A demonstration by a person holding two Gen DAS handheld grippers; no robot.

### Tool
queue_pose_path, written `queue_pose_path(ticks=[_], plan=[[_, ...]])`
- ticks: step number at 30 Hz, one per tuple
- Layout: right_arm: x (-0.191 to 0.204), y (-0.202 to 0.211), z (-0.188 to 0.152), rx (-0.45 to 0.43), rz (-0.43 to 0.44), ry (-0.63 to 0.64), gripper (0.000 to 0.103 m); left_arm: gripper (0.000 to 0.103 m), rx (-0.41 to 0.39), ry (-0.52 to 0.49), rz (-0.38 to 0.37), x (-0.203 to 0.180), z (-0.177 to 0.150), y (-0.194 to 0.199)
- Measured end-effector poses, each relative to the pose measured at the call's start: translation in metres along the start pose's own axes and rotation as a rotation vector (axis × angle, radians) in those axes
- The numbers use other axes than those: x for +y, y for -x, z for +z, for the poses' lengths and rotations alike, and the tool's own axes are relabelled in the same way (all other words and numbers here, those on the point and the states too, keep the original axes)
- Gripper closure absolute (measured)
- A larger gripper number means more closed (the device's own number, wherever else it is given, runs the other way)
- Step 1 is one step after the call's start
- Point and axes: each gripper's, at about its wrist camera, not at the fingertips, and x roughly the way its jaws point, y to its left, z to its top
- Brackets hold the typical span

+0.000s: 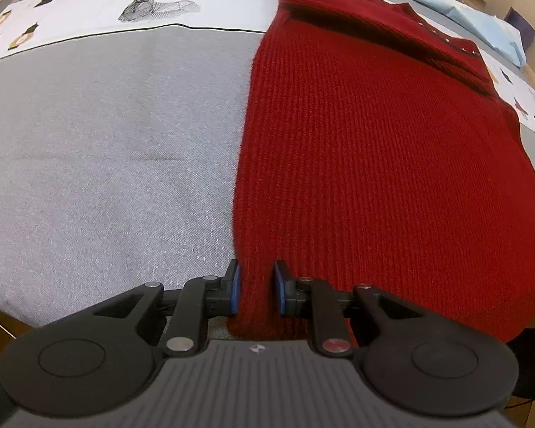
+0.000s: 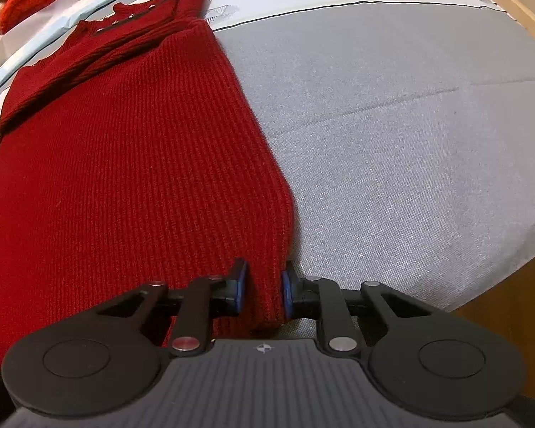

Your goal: Fold small clothes

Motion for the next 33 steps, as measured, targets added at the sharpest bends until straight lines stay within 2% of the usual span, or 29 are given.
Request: queue_pose_path(ticks=[5, 11, 13, 16, 20, 21, 24, 29, 30, 33], plan=[[0.002, -0.001, 0.001, -0.003, -0.005, 0.006, 0.082, 0.078, 0.001, 0.041, 0.000, 0.005, -0.001, 0.001], [0.005, -0.003, 0.000, -0.008, -0.009, 0.015, 0.082, 0.077, 0.002, 0.019, 0.008, 0.002, 0.001, -0.002], [0.005, -0.003, 0.000, -0.008, -0.010, 0.017, 0.082, 0.089, -0.005, 0.016, -0.004, 0.001, 0.000, 0.000], [0.004, 0.001, 0.001, -0.023, -0.004, 0.003, 0.086, 0.092, -0.046, 0.006, -0.007, 0.000, -0.002, 0.010], [-0.002, 0.027, 0.005, -0.128, 0.081, -0.059, 0.090, 0.093, -0.133, 0.030, -0.104, 0.005, 0.002, 0.045], [-0.004, 0.036, 0.007, -0.163, 0.113, -0.076, 0.096, 0.093, -0.151, 0.032, -0.123, 0.006, 0.004, 0.054], [-0.010, 0.065, 0.014, -0.250, 0.207, -0.113, 0.097, 0.094, -0.206, 0.024, -0.185, 0.007, 0.011, 0.087], [-0.018, 0.107, 0.018, -0.321, 0.315, -0.139, 0.097, 0.097, -0.271, -0.053, -0.258, 0.001, 0.007, 0.143], [-0.017, 0.116, 0.016, -0.334, 0.333, -0.136, 0.097, 0.097, -0.278, -0.048, -0.284, 0.004, 0.005, 0.154], [-0.022, 0.147, 0.006, -0.369, 0.370, -0.135, 0.097, 0.098, -0.287, 0.020, -0.424, 0.019, -0.003, 0.189]])
